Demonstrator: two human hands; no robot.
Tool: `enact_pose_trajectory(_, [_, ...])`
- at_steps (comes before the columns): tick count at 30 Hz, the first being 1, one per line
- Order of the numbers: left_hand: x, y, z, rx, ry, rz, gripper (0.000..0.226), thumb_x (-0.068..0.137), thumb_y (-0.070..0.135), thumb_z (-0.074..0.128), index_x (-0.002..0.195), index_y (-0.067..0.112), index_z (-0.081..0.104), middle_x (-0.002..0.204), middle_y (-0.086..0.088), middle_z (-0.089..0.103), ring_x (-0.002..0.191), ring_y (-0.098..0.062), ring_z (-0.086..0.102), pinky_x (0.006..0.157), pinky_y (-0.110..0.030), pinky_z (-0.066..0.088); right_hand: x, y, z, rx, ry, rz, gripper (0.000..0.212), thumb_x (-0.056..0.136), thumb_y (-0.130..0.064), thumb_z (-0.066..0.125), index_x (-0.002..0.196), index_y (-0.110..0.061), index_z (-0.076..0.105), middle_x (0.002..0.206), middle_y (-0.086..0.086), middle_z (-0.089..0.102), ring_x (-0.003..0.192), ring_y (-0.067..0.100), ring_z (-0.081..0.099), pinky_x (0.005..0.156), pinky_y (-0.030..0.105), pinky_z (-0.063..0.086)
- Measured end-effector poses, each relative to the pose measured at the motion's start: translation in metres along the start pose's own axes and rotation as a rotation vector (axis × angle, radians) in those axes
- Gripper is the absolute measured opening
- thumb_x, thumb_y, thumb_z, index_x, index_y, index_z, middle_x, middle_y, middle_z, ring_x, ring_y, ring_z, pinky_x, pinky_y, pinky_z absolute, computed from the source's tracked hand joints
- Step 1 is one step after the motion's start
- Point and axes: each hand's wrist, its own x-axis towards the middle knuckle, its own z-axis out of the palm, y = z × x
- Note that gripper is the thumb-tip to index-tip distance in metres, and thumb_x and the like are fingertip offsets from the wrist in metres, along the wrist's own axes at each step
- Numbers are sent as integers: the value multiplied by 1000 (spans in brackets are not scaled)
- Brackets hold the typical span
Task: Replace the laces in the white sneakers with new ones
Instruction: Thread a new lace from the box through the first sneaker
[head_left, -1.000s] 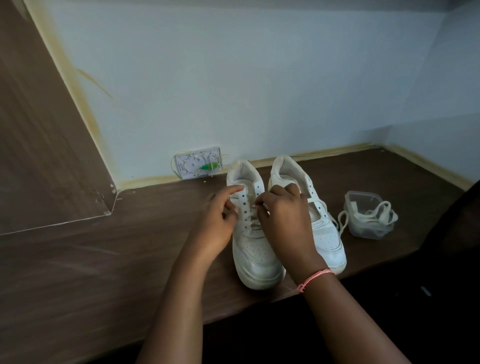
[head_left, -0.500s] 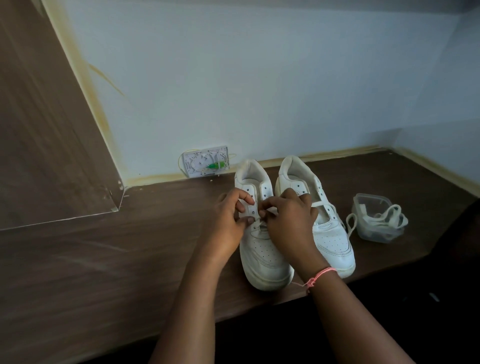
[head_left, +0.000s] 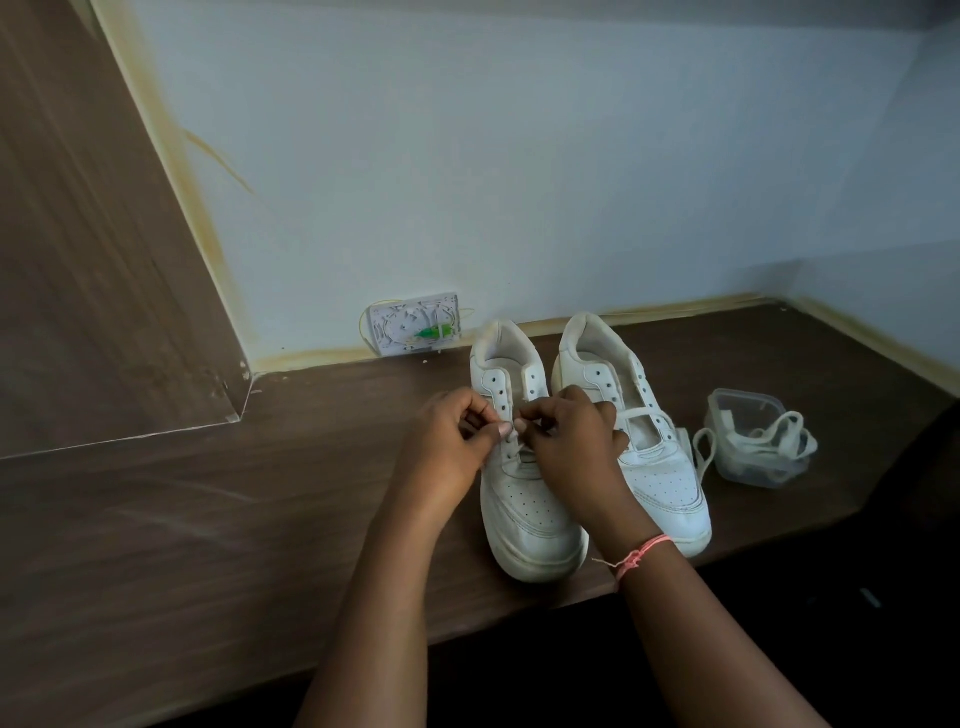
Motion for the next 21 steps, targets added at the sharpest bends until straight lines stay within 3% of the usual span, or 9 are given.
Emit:
enact_pose_trajectory(3, [-1,1,-2,-6,-32,-21,9,88,24,71,83,25,64,98,-1,65,80,-16,67,63,-31,59,-5,-2,-6,-13,0,-32,28,93,-42,60,120,-38,64,116,-11,45,123,23,30,89,35,19])
enact_pose_trajectory(5, [-1,3,-12,-49,-47,-96,5,90,24,68,87,22,64,100,2,64,84,-14,65,61,-27,57,-13,1,-11,-122,41,-77,58,80,-57,68,133,-42,49,133,-9,35,132,23,18,100,44,19])
enact_pose_trajectory(7, [1,-1,-29,-82,41,-187,5,91,28,67,89,24,65,97,5,66,88,-15,64,71,-36,56,-23,4,-14,-255,94,-94,92,65,-70,71,143,-40,32,147,-5,21,139,25,6,108,55,14])
enact_pose_trajectory(10, [9,-16,-62,-54,510,-312,17,90,36,62,90,19,60,102,-8,67,96,-31,64,81,-40,49,-34,7,-15,-302,149,-55,109,61,-78,68,149,-36,20,155,-1,3,144,28,-9,111,60,2])
enact_pose_trajectory(12, [6,-23,-80,202,788,-393,18,93,28,58,101,12,57,117,-14,60,108,-35,57,86,-43,43,-36,6,-15,-307,158,-59,111,61,-78,68,150,-34,18,156,-1,0,145,28,-14,112,61,-1])
enact_pose_trajectory(13, [3,-26,-83,341,808,-448,19,93,26,57,106,12,56,123,-14,56,116,-35,51,91,-47,39,-37,6,-15,-310,155,-60,112,61,-78,68,151,-33,18,156,-1,-1,145,28,-15,112,62,-2])
enact_pose_trajectory(15, [0,-25,-75,498,648,-488,16,91,26,60,106,21,58,128,-9,52,125,-34,42,98,-51,32,-36,6,-16,-322,131,-45,113,60,-80,67,150,-33,17,155,-1,-4,144,28,-18,112,63,-2])
enact_pose_trajectory(17, [-2,-23,-54,533,418,-355,15,90,38,63,102,31,60,127,-4,52,124,-31,42,99,-49,31,-33,7,-17,-340,103,-28,115,59,-82,65,150,-32,16,155,0,-5,144,28,-20,112,64,-2])
enact_pose_trajectory(21, [1,-5,-15,499,67,-115,29,84,68,50,91,41,56,124,11,49,123,-21,39,105,-48,25,-28,9,-20,-358,62,-8,119,57,-85,63,150,-31,12,157,0,-6,144,29,-23,112,64,-4])
